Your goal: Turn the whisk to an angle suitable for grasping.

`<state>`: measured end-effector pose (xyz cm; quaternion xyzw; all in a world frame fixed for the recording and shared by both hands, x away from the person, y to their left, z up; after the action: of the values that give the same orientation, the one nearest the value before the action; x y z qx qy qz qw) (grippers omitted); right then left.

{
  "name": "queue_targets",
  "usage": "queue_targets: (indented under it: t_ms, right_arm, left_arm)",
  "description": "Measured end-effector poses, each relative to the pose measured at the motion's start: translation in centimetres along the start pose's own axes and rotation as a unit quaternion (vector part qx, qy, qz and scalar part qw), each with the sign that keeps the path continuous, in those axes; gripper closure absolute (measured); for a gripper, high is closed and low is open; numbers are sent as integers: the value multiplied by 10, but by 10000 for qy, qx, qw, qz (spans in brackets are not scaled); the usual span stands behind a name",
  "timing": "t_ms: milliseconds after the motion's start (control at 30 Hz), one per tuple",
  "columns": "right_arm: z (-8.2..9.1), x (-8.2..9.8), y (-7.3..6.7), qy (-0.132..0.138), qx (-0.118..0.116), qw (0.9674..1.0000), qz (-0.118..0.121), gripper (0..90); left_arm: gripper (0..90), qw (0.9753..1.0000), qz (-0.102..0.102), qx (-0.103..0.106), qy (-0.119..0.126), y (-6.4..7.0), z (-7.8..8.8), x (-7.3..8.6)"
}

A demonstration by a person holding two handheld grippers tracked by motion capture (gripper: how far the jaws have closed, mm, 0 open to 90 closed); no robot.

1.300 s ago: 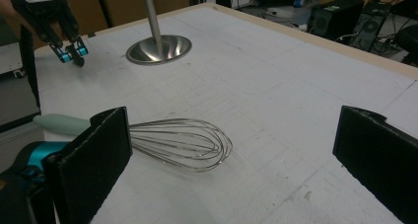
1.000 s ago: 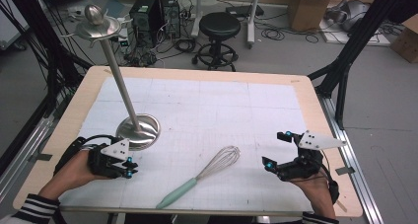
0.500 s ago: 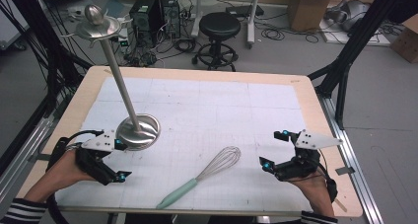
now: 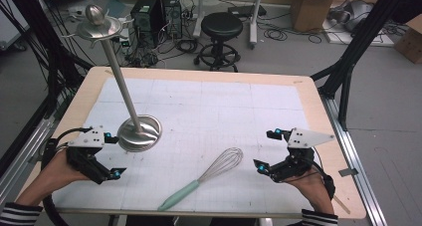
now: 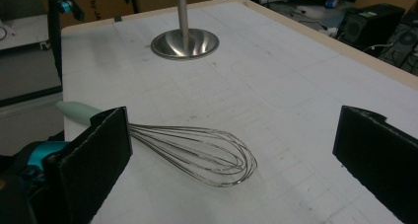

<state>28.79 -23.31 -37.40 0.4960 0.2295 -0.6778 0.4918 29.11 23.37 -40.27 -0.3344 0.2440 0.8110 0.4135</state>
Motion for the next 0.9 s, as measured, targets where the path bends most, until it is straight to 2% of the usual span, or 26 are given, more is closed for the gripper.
queue_targets:
  t_ms: [100,267,333,400,433,533,567,667,767,800,833,867,900]
  right_arm:
    - [-4,-4,-1,-51,-61,9999,94,5]
    - [-17,-18,-6,-162,-339,9985,396,5]
    - [-19,-19,-6,-179,-370,9982,436,5]
    - [-26,-23,-9,-275,-525,9969,510,5]
    - [-32,-25,-10,-360,-711,9950,609,5]
    - [-38,-27,-11,-444,-834,9933,668,5]
    - [-45,-31,-13,-485,-984,9913,724,5]
    - [-50,-33,-14,-555,-1096,9894,771,5]
    - [-63,-41,-19,-726,-1329,9843,908,5]
    - [-63,-41,-19,-726,-1329,9843,908,5]
    - [-68,-45,-23,-767,-1492,9806,1018,5]
    - [-68,-45,-23,-767,-1492,9806,1018,5]
    - [-73,-47,-26,-882,-1600,9771,1088,5]
  left_arm:
    - [17,10000,-4,-4,39,0,1,0]
    - [17,9998,25,-10,174,0,4,-1]
    - [17,9997,24,-2,224,-1,6,0]
    - [17,9996,42,-5,281,-2,6,1]
    - [17,9995,54,-7,296,-2,7,1]
    - [17,9995,46,30,326,-1,7,2]
    - [17,9994,42,25,337,-1,7,2]
    - [17,9993,34,35,367,-1,7,1]
    - [17,9990,57,61,435,0,6,0]
    - [17,9990,57,61,435,0,6,0]
    - [17,9990,72,72,444,0,5,0]
    - [17,9990,72,72,444,0,5,0]
    - [17,9991,62,72,423,0,3,1]
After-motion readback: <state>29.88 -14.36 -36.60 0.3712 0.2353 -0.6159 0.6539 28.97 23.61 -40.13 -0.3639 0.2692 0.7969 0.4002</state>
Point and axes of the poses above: each handheld gripper's, and its own axes: z roughly backward along the jaws, x roughly out of its underside, y roughly to its right, the point moved 5 cm from there along -z, roughly forward along the jaws, and after that the axes turned 11 degrees about z, right-handed, at the moved point
